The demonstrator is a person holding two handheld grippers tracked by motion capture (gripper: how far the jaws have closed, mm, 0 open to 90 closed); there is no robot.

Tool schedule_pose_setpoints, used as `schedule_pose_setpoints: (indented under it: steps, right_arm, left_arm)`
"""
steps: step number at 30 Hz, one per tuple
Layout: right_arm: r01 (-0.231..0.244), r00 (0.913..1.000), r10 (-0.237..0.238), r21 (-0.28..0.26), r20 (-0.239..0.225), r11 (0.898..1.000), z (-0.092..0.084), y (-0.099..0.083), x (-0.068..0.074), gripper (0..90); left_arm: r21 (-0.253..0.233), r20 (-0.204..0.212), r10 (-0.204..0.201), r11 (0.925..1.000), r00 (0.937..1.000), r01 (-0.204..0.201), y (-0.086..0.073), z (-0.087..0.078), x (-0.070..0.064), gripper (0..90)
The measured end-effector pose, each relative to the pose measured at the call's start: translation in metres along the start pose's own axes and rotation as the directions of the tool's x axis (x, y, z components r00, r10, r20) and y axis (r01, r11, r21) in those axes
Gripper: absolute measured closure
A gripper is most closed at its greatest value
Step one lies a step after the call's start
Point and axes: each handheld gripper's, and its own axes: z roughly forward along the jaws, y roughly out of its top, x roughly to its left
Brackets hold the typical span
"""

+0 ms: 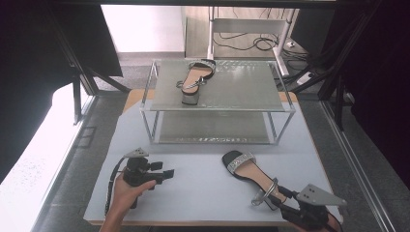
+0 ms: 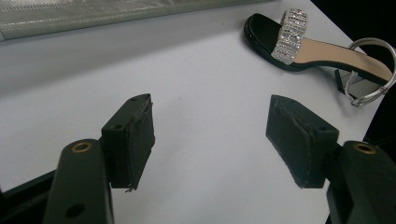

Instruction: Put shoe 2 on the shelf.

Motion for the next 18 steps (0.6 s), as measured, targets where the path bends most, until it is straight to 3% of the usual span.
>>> schedule_pose_setpoints:
  steps: [4, 10, 18]
  right_arm:
    - [0.004, 0.9998, -0.003, 0.023, -0.020, 1.000, 0.011, 0.020, -0.011, 45.8]
    - [0.024, 0.9968, -0.018, 0.069, -0.077, 0.997, 0.032, 0.044, -0.025, 43.0]
    - [0.056, 0.9932, -0.040, 0.153, -0.110, 0.987, 0.057, 0.060, -0.034, 40.8]
  left_arm:
    - [0.003, 0.001, 0.001, 1.0000, 1.0000, -0.001, 0.000, 0.001, 0.000, 32.7]
    - [0.012, 0.002, 0.005, 0.9999, 1.0000, -0.005, 0.000, 0.003, -0.001, 32.4]
    - [0.024, 0.006, 0.014, 0.9996, 0.9999, -0.014, -0.001, 0.005, -0.003, 32.1]
